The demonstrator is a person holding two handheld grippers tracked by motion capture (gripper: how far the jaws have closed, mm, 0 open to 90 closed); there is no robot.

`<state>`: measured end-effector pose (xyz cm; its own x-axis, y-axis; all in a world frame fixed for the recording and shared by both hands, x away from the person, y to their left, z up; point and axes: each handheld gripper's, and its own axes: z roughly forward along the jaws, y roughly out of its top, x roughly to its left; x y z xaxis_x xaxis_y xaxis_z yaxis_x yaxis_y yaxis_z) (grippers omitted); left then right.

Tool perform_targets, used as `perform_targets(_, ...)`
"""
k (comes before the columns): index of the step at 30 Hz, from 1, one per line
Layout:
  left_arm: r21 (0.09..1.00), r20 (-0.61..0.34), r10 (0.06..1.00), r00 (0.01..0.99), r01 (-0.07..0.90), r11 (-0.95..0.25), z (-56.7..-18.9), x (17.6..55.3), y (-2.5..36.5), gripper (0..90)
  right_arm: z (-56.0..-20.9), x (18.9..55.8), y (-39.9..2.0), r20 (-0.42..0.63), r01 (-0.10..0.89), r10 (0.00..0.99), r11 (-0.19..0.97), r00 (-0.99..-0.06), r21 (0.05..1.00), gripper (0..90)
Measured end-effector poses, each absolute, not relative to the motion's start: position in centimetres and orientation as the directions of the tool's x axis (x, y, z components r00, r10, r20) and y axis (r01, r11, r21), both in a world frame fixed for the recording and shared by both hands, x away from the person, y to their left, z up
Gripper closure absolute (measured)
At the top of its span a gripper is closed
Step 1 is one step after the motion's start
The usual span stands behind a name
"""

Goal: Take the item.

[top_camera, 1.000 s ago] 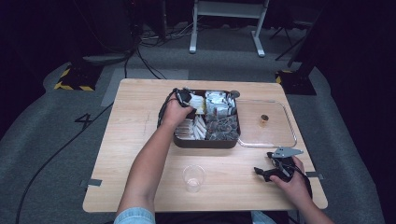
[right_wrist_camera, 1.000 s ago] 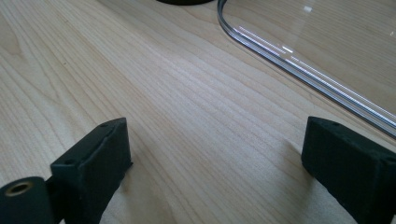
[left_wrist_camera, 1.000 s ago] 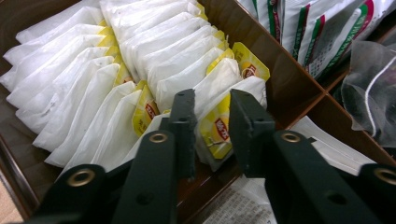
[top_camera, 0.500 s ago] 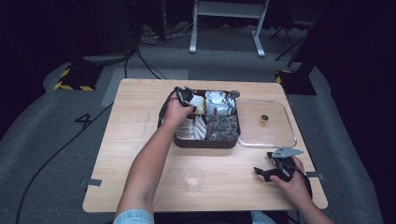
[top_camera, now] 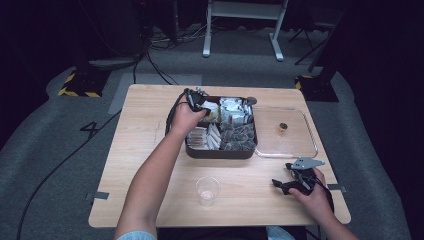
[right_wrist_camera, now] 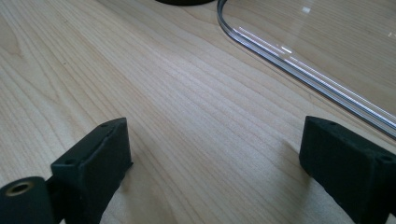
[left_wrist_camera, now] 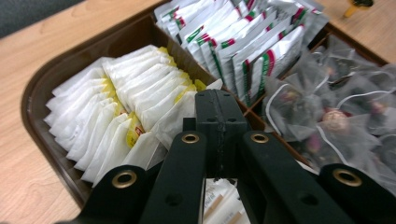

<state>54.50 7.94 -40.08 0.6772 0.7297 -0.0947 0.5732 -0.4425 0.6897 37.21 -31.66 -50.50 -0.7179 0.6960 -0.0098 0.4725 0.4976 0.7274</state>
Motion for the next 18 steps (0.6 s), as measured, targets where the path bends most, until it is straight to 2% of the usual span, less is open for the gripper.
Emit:
perform_targets(11, 0.738, -0.088, 0.692, 0.717, 0.514, -0.438, -36.9, 51.4, 8.1, 90.0, -50.5, 37.2, -31.7, -0.008, 0.472, 0.694, 0.497, -0.72, 0.728, 9.3)
perform_targets(18, 0.755, -0.088, 0.658, 0.748, 0.481, -0.446, -35.2, 48.1, 7.9, 90.0, -50.5, 37.2, -31.7, -0.007, 0.472, 0.694, 0.497, -0.72, 0.728, 9.3)
